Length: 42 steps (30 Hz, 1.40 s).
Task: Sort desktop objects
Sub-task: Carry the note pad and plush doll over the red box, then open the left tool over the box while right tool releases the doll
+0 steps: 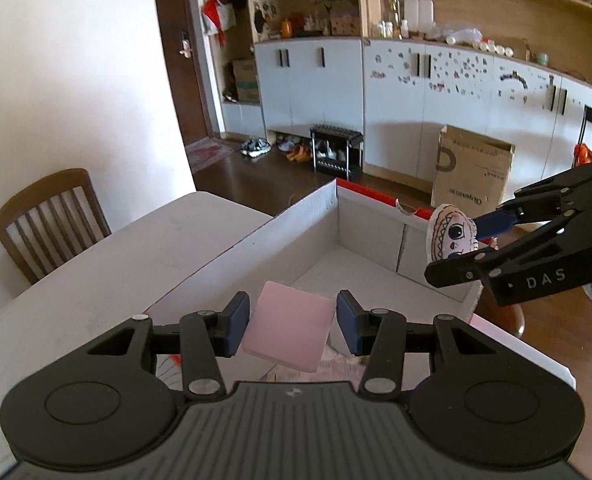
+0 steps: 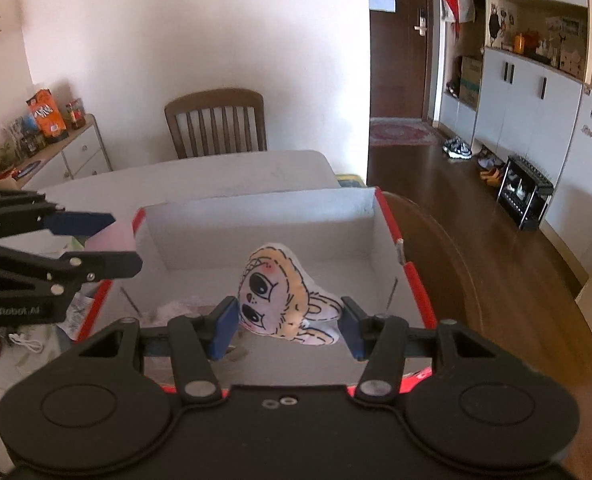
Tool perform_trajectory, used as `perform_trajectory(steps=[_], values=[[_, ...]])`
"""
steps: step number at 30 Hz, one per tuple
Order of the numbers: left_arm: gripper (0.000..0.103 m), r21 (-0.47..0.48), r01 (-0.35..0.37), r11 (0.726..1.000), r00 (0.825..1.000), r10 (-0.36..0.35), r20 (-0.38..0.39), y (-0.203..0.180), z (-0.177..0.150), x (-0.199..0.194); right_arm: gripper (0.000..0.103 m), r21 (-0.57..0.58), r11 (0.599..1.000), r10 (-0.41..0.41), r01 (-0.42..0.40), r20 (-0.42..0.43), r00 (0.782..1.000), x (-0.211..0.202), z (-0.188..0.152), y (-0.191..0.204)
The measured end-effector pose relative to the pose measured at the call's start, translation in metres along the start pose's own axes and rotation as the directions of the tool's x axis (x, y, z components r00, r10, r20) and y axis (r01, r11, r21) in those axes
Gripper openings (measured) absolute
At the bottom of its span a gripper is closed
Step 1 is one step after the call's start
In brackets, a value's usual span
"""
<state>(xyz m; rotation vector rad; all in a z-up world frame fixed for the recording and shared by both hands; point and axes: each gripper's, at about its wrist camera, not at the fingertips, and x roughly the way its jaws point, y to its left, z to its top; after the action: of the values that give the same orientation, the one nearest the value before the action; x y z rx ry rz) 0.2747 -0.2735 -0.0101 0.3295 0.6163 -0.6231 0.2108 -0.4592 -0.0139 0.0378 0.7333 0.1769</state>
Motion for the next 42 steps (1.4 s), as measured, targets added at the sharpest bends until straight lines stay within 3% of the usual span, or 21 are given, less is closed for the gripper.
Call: perform_trajectory(steps=[12, 22, 25, 33, 39, 42], values=[[0.046, 0.060, 0.072, 0.996, 0.989, -0.063, -0.133, 0.004, 0.029, 0.082, 0.053, -0.037, 0.999, -0.009, 0.005, -0.106, 0.994, 0.044, 0.008, -0.021], [0.046, 0.085, 0.114, 0.990, 0.967, -0.091, -0.239, 0.004, 0.030, 0.137, 0.053, -0.092, 0.995, 0.009, -0.034, -0.253, 0.967, 0.089, 0.004, -0.017], [0.047, 0.065, 0.125, 0.990, 0.953, -0.102, -0.285, 0.008, 0.028, 0.151, 0.053, -0.105, 0.993, 0.018, -0.051, -0.298, 0.955, 0.101, 0.004, -0.014], [0.047, 0.006, 0.165, 0.986, 0.895, -0.147, -0.422, 0.013, 0.027, 0.176, 0.054, -0.156, 0.986, -0.005, -0.063, -0.401, 0.916, 0.121, 0.005, -0.009], [0.047, 0.007, 0.183, 0.983, 0.870, -0.158, -0.468, 0.015, 0.022, 0.182, 0.055, -0.165, 0.984, -0.008, -0.070, -0.431, 0.902, 0.125, 0.000, -0.003], [0.047, 0.010, 0.182, 0.983, 0.867, -0.156, -0.474, 0.015, 0.021, 0.181, 0.060, -0.169, 0.983, -0.006, -0.075, -0.435, 0.901, 0.125, -0.003, -0.001]])
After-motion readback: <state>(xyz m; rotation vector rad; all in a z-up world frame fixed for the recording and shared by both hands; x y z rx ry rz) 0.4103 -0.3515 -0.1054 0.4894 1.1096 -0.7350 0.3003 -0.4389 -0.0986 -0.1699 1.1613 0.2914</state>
